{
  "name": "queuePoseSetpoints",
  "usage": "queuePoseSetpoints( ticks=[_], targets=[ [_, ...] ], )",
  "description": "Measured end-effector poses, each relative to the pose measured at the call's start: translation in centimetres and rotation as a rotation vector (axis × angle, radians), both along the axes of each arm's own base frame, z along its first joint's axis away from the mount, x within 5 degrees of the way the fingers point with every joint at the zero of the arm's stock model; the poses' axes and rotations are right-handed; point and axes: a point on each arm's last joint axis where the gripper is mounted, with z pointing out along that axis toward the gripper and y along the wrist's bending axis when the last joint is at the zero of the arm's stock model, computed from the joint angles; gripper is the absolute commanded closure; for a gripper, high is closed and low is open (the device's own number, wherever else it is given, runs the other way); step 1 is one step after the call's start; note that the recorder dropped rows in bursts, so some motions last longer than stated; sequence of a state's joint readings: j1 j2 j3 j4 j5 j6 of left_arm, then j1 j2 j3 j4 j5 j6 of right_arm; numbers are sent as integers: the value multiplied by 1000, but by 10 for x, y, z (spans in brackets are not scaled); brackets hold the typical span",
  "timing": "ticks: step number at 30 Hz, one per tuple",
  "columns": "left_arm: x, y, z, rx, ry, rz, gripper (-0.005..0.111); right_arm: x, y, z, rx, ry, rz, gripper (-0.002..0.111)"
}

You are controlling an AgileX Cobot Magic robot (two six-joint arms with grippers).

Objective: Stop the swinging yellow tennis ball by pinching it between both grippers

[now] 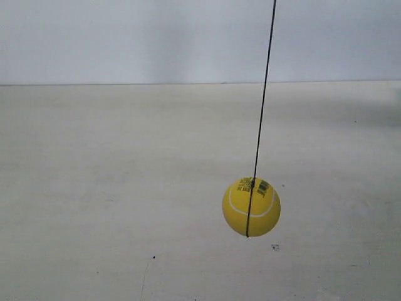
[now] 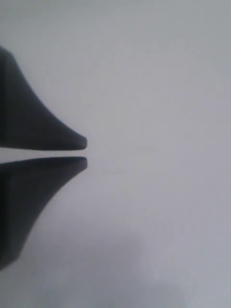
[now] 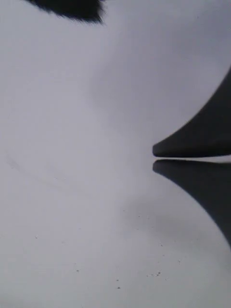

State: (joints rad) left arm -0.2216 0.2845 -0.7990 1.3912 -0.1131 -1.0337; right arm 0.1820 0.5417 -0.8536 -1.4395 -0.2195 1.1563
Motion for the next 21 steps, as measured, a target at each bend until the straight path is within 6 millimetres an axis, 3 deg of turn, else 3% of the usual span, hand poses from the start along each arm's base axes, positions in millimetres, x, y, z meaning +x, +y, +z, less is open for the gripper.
queuePoseSetpoints(
  ticks=[4,7,13,21],
  targets=[
    [-42,16,-9,-73,-106,58,102,-20,-7,-6,0,-42,-47,108],
    [-59,28,-24,-145,-133,115,102,-29,-15,-19,21,-40,-107,108],
    [-45,40,-47,-312,35,178,102,-50,-25,-49,79,-47,-154,108],
    [-27,32,-77,-240,341,156,102,-69,-31,-110,187,-27,-135,108]
  ],
)
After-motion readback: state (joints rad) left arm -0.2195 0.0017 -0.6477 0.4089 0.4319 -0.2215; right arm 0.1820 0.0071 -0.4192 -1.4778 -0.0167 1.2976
